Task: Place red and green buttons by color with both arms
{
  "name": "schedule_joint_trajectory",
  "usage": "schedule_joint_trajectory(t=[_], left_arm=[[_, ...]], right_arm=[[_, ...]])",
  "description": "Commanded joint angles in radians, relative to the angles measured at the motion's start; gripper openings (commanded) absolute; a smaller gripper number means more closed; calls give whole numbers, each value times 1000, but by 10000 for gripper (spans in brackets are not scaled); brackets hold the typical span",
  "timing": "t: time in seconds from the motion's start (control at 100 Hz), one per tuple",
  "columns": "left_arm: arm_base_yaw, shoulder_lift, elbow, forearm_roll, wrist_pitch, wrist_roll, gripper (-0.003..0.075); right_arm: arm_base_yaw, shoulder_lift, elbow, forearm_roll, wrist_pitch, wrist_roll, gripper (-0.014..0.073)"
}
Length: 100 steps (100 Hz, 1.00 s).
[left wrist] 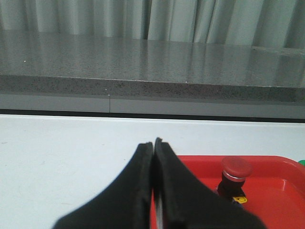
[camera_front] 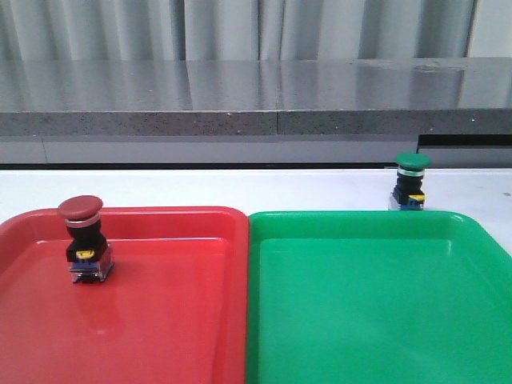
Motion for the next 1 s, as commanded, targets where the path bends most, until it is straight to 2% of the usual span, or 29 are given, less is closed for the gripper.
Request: schedule_joint_trajectory(t=[0.0,0.21,0.53,0.76,0.99], left_arm=[[1,-32,40,-5,-75,-3,-19],[1,-32,40,-5,-75,-3,-19],[1,-32,40,-5,-75,-3,-19],[1,-32,40,-5,-75,-3,-19],[1,-32,40,-5,-75,-3,-19]], right_arm=[[0,14,-44,15,-91,-2,550],[30,153,-152,15,-90,-2,550],[109,490,-386,14,-92,-3,550],[110,693,-542,11,-91,-3,550],[110,848,-630,11,-83,-3,550]])
